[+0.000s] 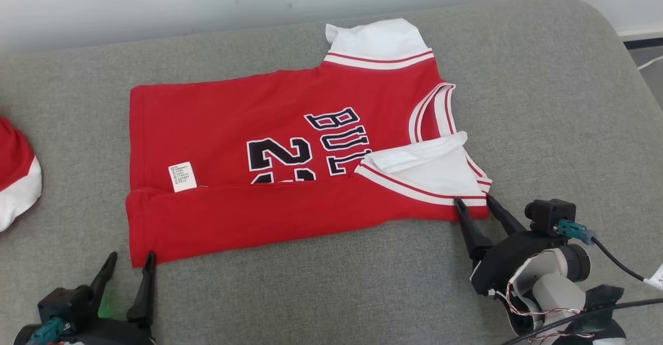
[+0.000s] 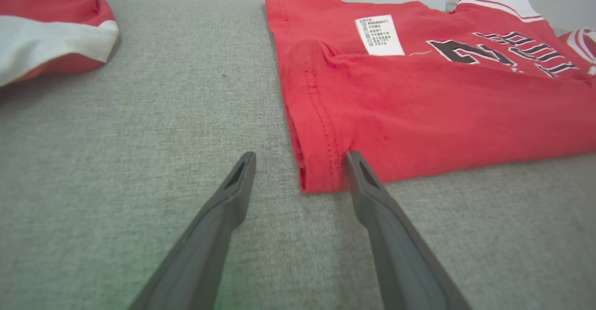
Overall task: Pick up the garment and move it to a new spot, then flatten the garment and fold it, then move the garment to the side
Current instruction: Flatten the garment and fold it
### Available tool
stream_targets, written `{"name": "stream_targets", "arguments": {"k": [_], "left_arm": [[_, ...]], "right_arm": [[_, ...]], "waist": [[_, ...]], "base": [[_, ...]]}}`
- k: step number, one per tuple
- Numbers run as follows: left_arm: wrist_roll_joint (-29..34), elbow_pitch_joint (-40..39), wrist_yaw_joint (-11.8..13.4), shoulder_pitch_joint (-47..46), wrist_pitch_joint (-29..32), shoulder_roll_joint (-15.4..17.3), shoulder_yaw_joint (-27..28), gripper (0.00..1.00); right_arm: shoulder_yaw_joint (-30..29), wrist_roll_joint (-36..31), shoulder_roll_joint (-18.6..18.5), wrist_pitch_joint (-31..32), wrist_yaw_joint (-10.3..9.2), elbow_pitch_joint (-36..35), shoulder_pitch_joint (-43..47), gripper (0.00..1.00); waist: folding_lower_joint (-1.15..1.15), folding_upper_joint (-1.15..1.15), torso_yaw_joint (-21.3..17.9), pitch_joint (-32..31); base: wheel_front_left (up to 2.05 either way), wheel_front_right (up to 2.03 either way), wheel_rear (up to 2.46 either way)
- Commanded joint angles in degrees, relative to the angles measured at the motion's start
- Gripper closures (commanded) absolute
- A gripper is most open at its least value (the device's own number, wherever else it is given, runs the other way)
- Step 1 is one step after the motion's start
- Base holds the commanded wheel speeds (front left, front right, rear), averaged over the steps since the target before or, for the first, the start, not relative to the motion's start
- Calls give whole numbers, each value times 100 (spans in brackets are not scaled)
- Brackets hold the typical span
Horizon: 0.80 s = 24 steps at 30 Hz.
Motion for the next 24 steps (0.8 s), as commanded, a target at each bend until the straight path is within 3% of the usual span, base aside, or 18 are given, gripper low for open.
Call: {"name": "stream_targets", "arguments": {"k": [1, 2, 3, 4, 5, 17, 24], "left_arm": [[36, 108, -46, -69, -26, -1, 45, 0], [27, 176, -71, -99, -26, -27, 49, 0], [54, 254, -105, -154, -20, -75, 21, 32], [82, 257, -126, -169, -20, -100, 0, 82], [111, 233, -139, -170, -20, -124, -14, 100], [300, -176, -161, 420, -22, -284, 56, 100], [321, -477, -126, 986, -24, -455, 122, 100]], "right_arm": [[-6, -80, 31, 41, 3, 32, -7, 0], [-12, -93, 60, 46, 3, 34, -11, 39], [-23, -109, 83, 72, 3, 24, -13, 94], [-26, -118, 85, 83, 3, 14, -9, 100], [-35, -118, 88, 79, 3, 6, 4, 100], [-363, 59, -163, -26, 0, -316, 531, 100], [-835, 96, -337, 288, -1, -1062, 1444, 100]], "waist": [[0, 0, -13, 31], [0, 0, -19, 40], [0, 0, -30, 50], [0, 0, -33, 49], [0, 0, -32, 38], [0, 0, 116, -476], [0, 0, 213, -774]], "base": [[0, 0, 0], [0, 0, 0], [0, 0, 0], [0, 0, 0], [0, 0, 0], [0, 0, 0], [0, 0, 0]]}}
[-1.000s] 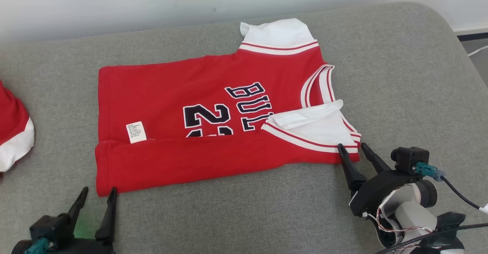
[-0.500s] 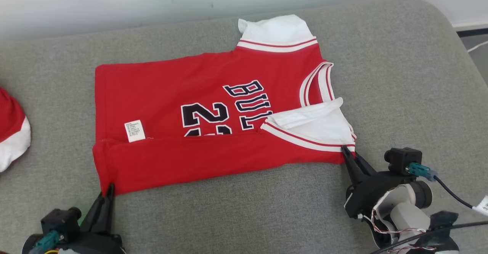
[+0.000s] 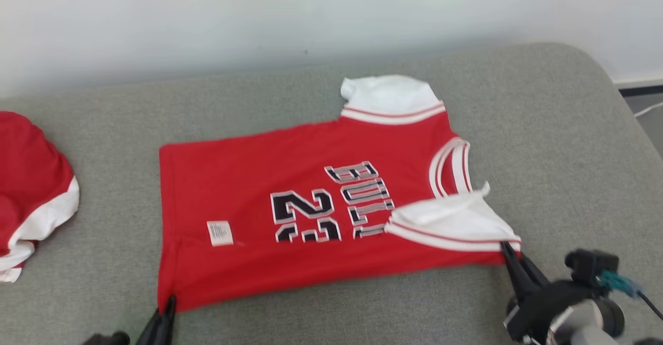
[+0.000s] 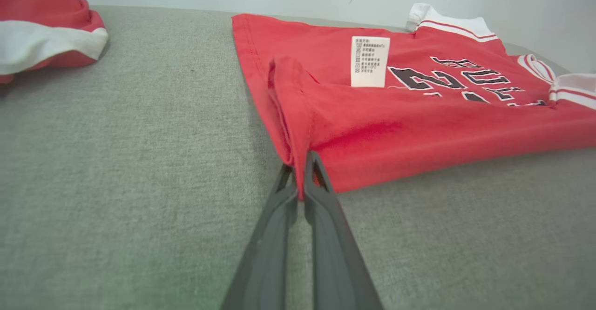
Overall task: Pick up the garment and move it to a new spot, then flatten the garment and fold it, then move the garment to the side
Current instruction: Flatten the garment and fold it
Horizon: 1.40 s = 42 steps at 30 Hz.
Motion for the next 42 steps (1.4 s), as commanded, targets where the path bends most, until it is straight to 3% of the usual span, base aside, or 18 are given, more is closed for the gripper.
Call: {"name": "stream_targets", "arguments": {"k": [1, 7, 17, 18, 19, 20, 21, 28, 42], "left_arm": [[-36, -28, 47, 222, -22, -9, 84, 100], [-66, -154, 159, 600, -22, -111, 194, 100], [-92, -346, 317, 999, -22, -200, 317, 100], [-82, -331, 319, 1003, -22, -204, 300, 100], [-72, -321, 328, 997, -22, -208, 290, 67], [-66, -301, 329, 984, -23, -206, 286, 10], [-58, -292, 329, 967, -23, -205, 287, 0], [-97, -677, 390, 1019, -23, -338, 376, 0], [433, -1913, 672, 1193, -23, -554, 716, 0]], "right_arm": [[-152, -32, -78, 131, -5, -204, 310, 100], [-544, -137, -70, 704, -6, -907, 1105, 100], [-1130, -341, 311, 1601, -6, -2049, 2050, 100], [-1182, -394, 363, 1580, -5, -2097, 2063, 81], [-1227, -488, 382, 1560, -5, -2119, 2077, 56], [-1259, -563, 411, 1548, -5, -2141, 2093, 0], [-1322, -571, 481, 1518, -5, -2145, 2110, 0], [-1556, -939, 672, 1016, -4, -2326, 1979, 0], [-1293, -1668, 835, 3, -4, -2245, 1727, 0]], "waist": [[1, 0, 69, -143], [1, 0, 53, -218], [1, 0, 6, -274], [1, 0, 12, -284], [1, 0, 20, -294], [1, 0, 27, -304], [1, 0, 35, -320], [1, 0, 113, -395], [1, 0, 281, -552]], "base": [[0, 0, 0], [0, 0, 0], [0, 0, 0], [0, 0, 0], [0, 0, 0], [0, 0, 0], [0, 0, 0], [0, 0, 0], [0, 0, 0]]}}
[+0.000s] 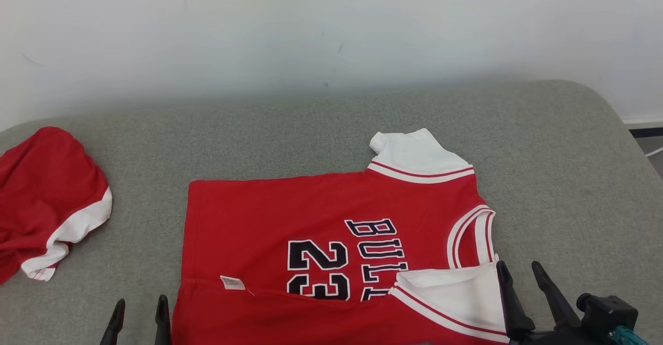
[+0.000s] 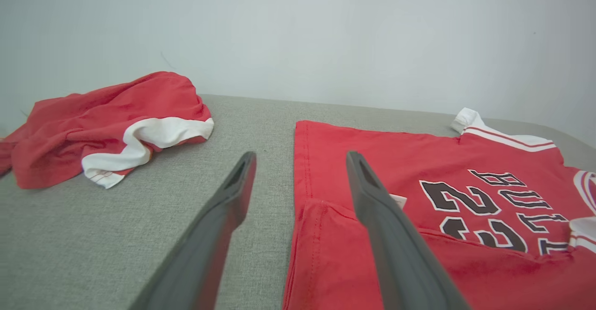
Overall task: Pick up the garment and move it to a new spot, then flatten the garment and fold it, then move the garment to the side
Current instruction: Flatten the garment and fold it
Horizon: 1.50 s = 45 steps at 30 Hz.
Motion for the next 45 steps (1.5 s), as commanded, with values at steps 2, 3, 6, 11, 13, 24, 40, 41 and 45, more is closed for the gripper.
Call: {"name": "stream_targets", "arguments": {"k": [2, 3, 6, 11, 13, 24, 40, 41, 45], "left_arm": [[88, -115, 53, 89, -24, -29, 34, 0], [124, -154, 71, 93, -24, -40, 28, 0], [145, -185, 99, 132, -24, -54, 27, 0], [142, -195, 99, 142, -24, -79, 29, 0], [129, -172, 70, 115, -24, -86, 37, 0], [-88, 634, -427, -792, -23, 252, 18, 0], [-2021, 2103, -671, -3222, 1272, 1878, -700, 0], [-2115, 2173, -672, -3318, 1348, 1959, -749, 0], [-2420, 2538, -673, -3658, 1533, 2341, -912, 0]], "right_arm": [[-18, -108, 90, -155, -3, 38, 1, 0], [-36, -123, 129, -223, -3, 35, 9, 0], [-71, -164, 172, -322, -3, 34, 41, 0], [-80, -349, 228, -442, -3, 45, 51, 0], [-78, -369, 230, -460, -3, 58, 38, 0], [339, -552, 184, -400, -3, 106, -695, 0], [998, -506, 383, -594, -3, 1450, -3462, 0], [1009, -485, 406, -619, -3, 1523, -3557, 0], [1062, -405, 518, -696, -3, 1776, -3855, 0]], "waist": [[0, 0, 53, -38], [0, 0, 63, -43], [0, 0, 78, -62], [0, 0, 90, -54], [0, 0, 92, -44], [0, 0, -112, 243], [0, 0, -963, 1569], [0, 0, -1004, 1634], [0, 0, -1164, 1838]], "base": [[0, 0, 0], [0, 0, 0], [0, 0, 0], [0, 0, 0], [0, 0, 0], [0, 0, 0], [0, 0, 0], [0, 0, 0], [0, 0, 0]]}}
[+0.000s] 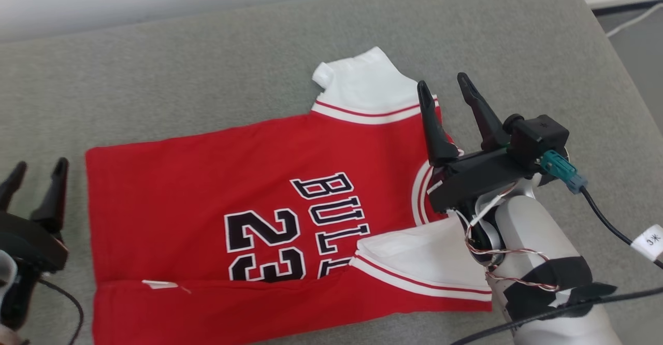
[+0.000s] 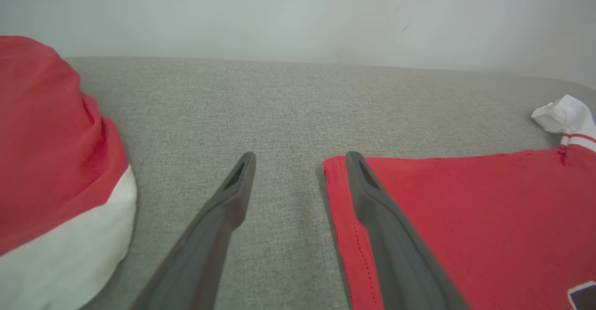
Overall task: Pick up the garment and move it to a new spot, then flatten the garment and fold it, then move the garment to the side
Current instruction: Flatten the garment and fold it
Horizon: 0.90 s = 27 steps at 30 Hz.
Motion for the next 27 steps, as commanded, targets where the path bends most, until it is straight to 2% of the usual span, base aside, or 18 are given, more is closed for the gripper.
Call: {"name": "stream_targets", "arguments": {"k": [1, 7, 18, 19, 20, 21, 27], "left_arm": [[-158, 132, 4, -153, 19, 92, -74, 0], [-321, 494, 3, -443, -70, 259, -329, 0], [-462, 1170, 5, -726, -130, 288, -771, 0], [-503, 1229, 6, -741, -104, 264, -793, 25], [-555, 1262, 5, -766, -105, 241, -818, 66], [-660, 1261, 5, -790, -122, 185, -834, 100], [-795, 1147, 3, -871, -121, 160, -1054, 100]], "right_arm": [[48, 51, 69, -44, -3, 95, -129, 0], [125, 101, 151, -74, -3, 298, -318, 0], [48, 32, 206, -72, -3, 225, -358, 0], [52, 26, 207, -72, -3, 226, -374, 0], [54, 34, 209, -72, -3, 227, -391, 0], [56, 35, 211, -72, -3, 230, -407, 0], [16, 31, 133, -73, -3, 279, -444, 0]], "waist": [[-2, -1, -360, 378], [-2, -1, -466, 507], [-2, -1, -470, 570], [-2, -1, -463, 569], [-2, -1, -457, 570], [-2, -1, -448, 568], [-2, -1, -347, 532]], "base": [[0, 0, 0], [0, 0, 0], [0, 0, 0], [0, 0, 0], [0, 0, 0], [0, 0, 0], [0, 0, 0]]}}
